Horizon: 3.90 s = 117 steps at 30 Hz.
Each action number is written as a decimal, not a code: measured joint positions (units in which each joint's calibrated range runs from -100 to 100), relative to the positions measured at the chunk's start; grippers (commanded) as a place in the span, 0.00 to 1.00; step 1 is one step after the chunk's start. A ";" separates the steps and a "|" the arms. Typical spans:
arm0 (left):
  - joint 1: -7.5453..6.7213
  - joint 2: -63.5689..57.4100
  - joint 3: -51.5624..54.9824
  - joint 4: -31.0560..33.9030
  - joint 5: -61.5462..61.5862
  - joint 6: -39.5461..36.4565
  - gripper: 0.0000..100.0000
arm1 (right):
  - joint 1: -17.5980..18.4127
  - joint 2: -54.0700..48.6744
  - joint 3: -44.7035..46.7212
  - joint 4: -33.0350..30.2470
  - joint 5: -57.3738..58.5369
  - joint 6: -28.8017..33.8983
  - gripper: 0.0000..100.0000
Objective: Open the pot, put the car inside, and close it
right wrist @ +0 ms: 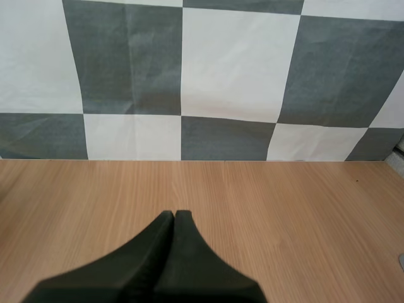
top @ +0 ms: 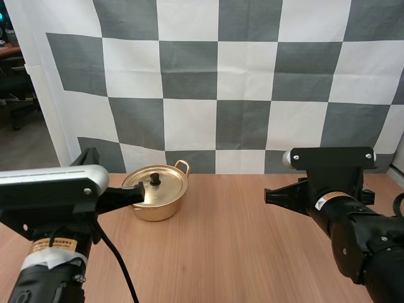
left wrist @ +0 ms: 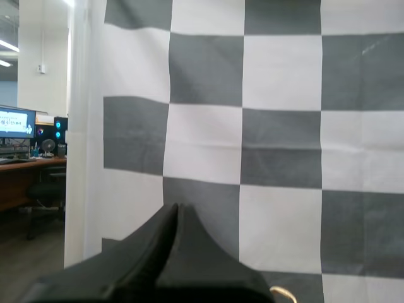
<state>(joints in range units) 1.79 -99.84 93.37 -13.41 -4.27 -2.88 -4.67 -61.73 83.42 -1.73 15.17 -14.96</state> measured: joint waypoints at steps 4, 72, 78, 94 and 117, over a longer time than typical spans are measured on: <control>-0.16 -0.16 6.52 0.00 4.27 0.00 0.00 | 0.00 0.00 5.20 0.00 -9.79 0.00 0.00; -0.25 -0.16 6.63 3.11 32.06 0.00 0.00 | 4.97 -38.27 16.58 0.69 13.37 -0.25 0.00; -0.25 -0.16 6.63 3.11 32.06 0.00 0.00 | 4.97 -38.27 16.58 6.25 14.56 -6.32 0.00; -0.25 -0.16 6.63 3.11 32.06 0.00 0.00 | 4.97 -38.27 16.58 11.60 15.92 -7.43 0.00; -0.25 -0.16 6.63 3.11 32.06 0.00 0.00 | 4.97 -38.27 16.58 11.09 16.40 -7.43 0.00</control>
<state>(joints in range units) 1.54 -100.00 100.00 -10.30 27.78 -2.88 0.30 -100.00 100.00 9.36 31.57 -22.39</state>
